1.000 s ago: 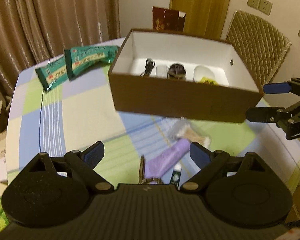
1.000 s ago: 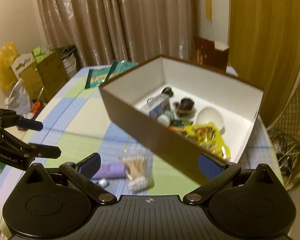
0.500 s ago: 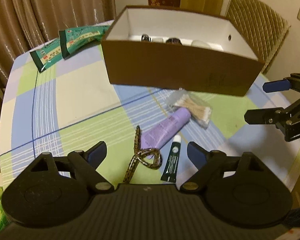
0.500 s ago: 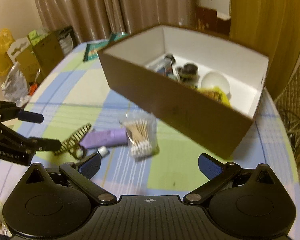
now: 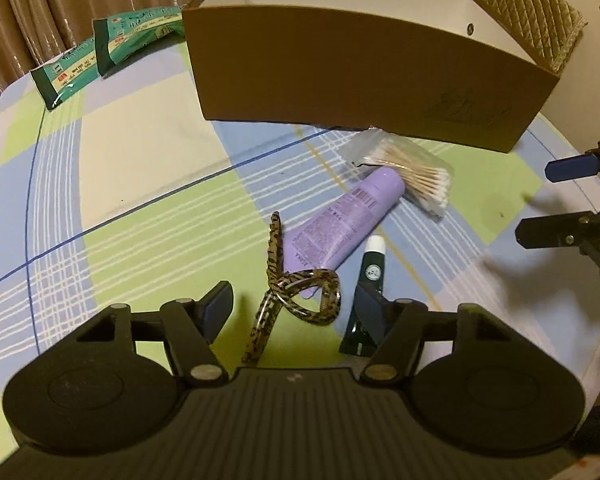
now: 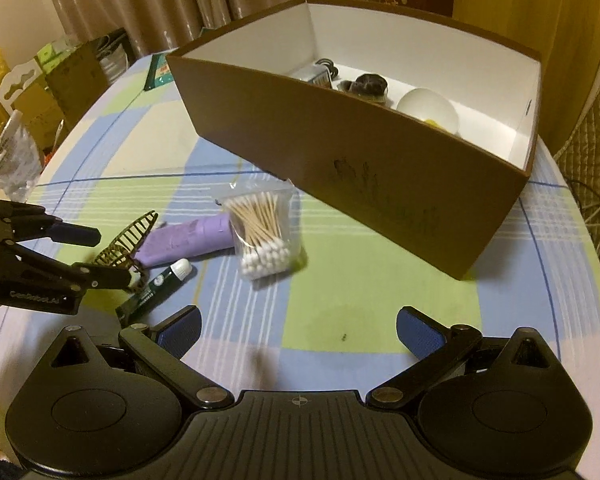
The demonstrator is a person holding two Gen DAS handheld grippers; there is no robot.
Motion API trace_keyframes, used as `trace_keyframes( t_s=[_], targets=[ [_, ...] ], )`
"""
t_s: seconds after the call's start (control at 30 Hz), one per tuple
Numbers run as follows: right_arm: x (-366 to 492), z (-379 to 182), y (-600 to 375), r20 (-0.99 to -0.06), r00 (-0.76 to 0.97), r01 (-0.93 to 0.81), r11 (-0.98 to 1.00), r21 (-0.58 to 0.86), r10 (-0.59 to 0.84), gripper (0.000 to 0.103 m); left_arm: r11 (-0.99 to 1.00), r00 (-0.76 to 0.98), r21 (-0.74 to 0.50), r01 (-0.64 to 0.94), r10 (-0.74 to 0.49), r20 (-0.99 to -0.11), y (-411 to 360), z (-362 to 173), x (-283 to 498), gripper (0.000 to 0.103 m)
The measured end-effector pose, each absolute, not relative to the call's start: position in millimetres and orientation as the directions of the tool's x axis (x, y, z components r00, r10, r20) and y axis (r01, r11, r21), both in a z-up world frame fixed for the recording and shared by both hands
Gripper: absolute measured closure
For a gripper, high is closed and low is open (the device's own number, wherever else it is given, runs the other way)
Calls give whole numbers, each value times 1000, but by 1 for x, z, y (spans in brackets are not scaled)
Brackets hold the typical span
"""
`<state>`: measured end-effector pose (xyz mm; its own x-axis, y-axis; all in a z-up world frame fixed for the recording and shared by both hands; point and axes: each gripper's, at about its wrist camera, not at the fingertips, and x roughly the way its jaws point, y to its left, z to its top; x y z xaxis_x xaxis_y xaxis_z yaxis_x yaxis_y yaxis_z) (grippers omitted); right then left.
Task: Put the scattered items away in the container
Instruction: 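Move the left gripper to the leopard-print hair clip while the right approaches the green tube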
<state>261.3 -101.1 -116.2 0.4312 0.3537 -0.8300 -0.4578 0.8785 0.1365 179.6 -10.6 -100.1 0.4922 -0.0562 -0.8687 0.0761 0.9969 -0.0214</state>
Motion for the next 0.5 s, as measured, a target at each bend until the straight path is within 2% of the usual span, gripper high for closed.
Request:
trace_keyframes(
  t_s=[0.1, 0.13, 0.17, 0.23, 0.5],
  targets=[
    [263, -119, -99, -833, 424, -459, 877, 141, 355, 2, 997, 489, -30, 76, -64, -870, -10, -107, 183, 40],
    [263, -120, -98, -833, 421, -462, 875, 145, 359, 2, 997, 489, -29, 76, -63, -870, -9, -109, 184, 43],
    [263, -120, -96, -832, 419, -465, 873, 148, 364, 2, 997, 491, -31, 77, -65, -869, -9, -110, 185, 53],
    [263, -122, -94, -830, 413, -476, 866, 154, 374, 2, 996, 494, -55, 77, -85, -865, -6, -113, 185, 64],
    [254, -124, -74, -813, 387, -579, 801, 153, 435, 2, 997, 504, -59, 49, -76, -860, 7, -111, 173, 68]
  ],
)
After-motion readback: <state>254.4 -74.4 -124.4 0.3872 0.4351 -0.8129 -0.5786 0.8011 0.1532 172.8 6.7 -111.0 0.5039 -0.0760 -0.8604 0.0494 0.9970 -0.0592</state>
